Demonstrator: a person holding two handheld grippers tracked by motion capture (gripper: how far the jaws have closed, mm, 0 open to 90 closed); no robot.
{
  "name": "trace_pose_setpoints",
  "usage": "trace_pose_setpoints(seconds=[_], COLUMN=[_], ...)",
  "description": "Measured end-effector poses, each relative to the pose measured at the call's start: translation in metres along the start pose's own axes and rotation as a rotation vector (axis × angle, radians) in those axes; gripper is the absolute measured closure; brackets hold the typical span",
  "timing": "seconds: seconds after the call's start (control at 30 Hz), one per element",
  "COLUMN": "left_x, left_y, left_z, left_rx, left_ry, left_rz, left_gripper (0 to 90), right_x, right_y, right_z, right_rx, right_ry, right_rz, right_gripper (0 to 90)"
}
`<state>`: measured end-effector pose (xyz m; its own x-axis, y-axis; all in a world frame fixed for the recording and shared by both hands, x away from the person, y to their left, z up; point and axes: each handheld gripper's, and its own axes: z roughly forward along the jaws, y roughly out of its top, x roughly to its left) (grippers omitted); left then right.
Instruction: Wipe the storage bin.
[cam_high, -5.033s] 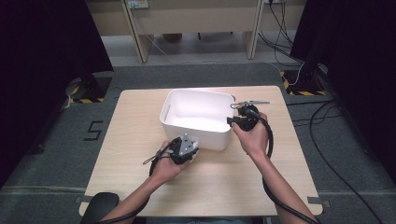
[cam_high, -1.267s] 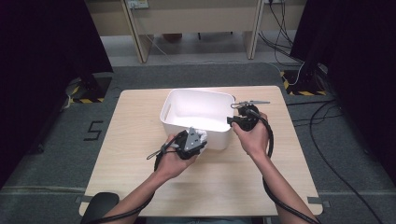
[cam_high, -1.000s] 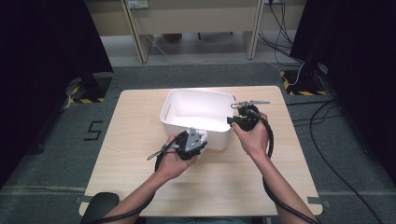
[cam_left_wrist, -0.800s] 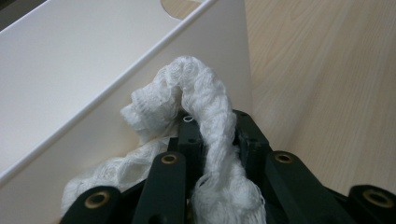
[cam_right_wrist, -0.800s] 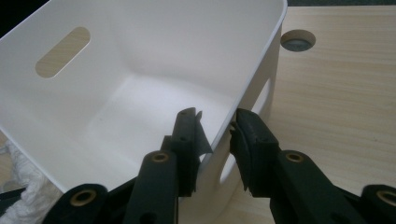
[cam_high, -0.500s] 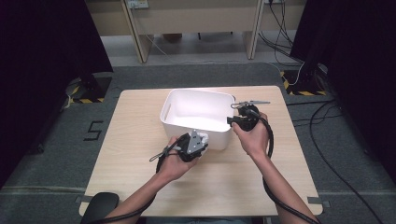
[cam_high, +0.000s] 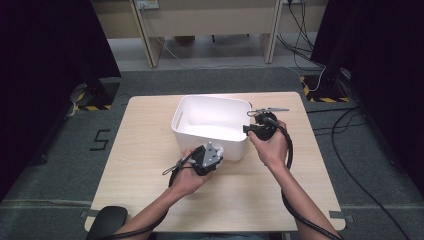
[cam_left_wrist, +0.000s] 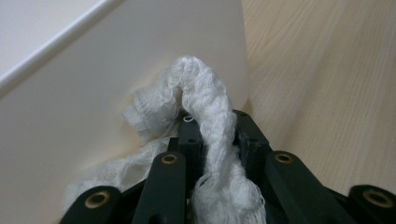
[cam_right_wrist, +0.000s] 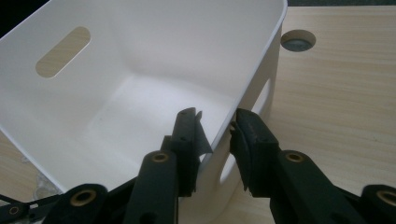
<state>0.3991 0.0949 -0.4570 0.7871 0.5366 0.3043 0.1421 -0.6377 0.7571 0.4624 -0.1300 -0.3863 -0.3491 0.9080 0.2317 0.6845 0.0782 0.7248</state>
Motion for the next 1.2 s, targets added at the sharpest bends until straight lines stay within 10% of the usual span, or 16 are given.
trace_pose_setpoints(seconds=[1.2], left_x=[-0.006], left_y=[-0.007], left_z=[0.016], left_rx=[0.032], left_ry=[-0.024], left_rz=[-0.003], left_gripper=[75.5], right_x=[0.0], right_y=[0.0], right_z=[0.0], right_rx=[-0.001], right_ry=[0.003], right_rz=[0.0], right_gripper=[70.7])
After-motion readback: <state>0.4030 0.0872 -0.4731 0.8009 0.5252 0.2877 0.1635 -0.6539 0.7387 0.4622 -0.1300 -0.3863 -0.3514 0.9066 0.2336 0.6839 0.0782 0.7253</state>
